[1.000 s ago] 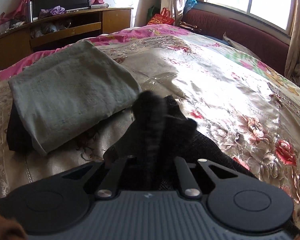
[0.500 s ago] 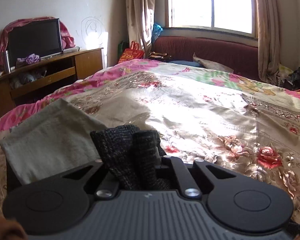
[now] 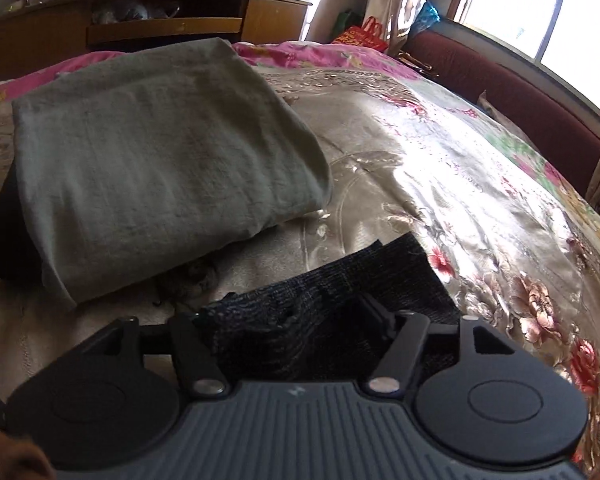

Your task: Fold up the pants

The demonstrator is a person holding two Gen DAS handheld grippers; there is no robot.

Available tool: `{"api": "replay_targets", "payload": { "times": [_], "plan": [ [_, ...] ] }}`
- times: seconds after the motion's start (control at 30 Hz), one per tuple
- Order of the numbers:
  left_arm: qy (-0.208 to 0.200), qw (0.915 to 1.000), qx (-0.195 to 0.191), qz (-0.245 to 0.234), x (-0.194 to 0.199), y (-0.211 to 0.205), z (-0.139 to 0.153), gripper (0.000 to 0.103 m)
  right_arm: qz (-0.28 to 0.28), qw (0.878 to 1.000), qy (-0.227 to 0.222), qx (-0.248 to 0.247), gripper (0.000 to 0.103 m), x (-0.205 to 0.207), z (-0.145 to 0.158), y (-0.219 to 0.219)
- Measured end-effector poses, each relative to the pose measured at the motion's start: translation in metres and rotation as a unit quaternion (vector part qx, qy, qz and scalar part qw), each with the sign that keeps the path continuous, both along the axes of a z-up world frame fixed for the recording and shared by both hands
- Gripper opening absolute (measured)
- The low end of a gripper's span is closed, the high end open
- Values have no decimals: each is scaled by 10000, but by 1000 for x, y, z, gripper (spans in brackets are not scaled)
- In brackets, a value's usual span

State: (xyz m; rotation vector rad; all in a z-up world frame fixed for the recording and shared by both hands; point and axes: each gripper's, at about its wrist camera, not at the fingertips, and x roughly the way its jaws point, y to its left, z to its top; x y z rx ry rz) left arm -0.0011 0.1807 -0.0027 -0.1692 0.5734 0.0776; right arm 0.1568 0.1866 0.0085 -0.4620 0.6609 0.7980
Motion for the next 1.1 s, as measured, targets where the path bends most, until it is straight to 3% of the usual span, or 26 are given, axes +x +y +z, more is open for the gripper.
{"api": "replay_targets", "payload": {
  "times": [0.13, 0.3, 0.43, 0.47, 0.57, 0.67, 0.73, 0.77, 0.83, 0.87, 0.97, 1.1],
  "plan": [
    [-48, 9998, 185, 12, -12, -2, 7, 82, 70, 9939, 519, 969, 65, -13, 28, -28],
    [-174, 9981, 577, -94, -20, -19, 23, 82, -394, 9836, 450, 1703, 65, -7, 62, -113],
    [-614, 9903, 1036, -692, -13, -51, 43, 84, -1581, 9776, 172, 1380, 67, 43, 61, -209],
    [-738, 9869, 1130, -880, -5, -60, 47, 89, -1886, 9739, 227, 1243, 67, 60, 55, -231],
    [-930, 9761, 1460, -1314, 29, -83, 44, 92, -2377, 9588, 753, 1360, 68, 97, 33, -286],
    [-613, 9763, 1427, -1506, 75, -89, 25, 92, -2314, 9414, 1614, 1848, 68, 122, 5, -319],
    [214, 9809, 1400, -1331, 116, -82, -6, 93, -2228, 9326, 2134, 1875, 66, 130, -18, -328],
    [410, 9822, 1271, -1322, 125, -78, -18, 96, -2246, 9300, 2341, 1729, 66, 131, -31, -329],
    [310, 9861, 914, -1351, 127, -68, -25, 96, -2110, 9335, 2358, 1689, 63, 124, -42, -334],
    [310, 9854, 961, -1370, 123, -70, -23, 96, -2044, 9350, 2339, 1710, 62, 120, -40, -335],
    [329, 9839, 1139, -1334, 118, -76, -21, 98, -1965, 9236, 2568, 2059, 53, 121, -36, -344],
    [393, 9838, 1187, -1284, 124, -78, -19, 99, -1669, 9310, 2571, 1982, 48, 124, -31, -346]
  ]
}}
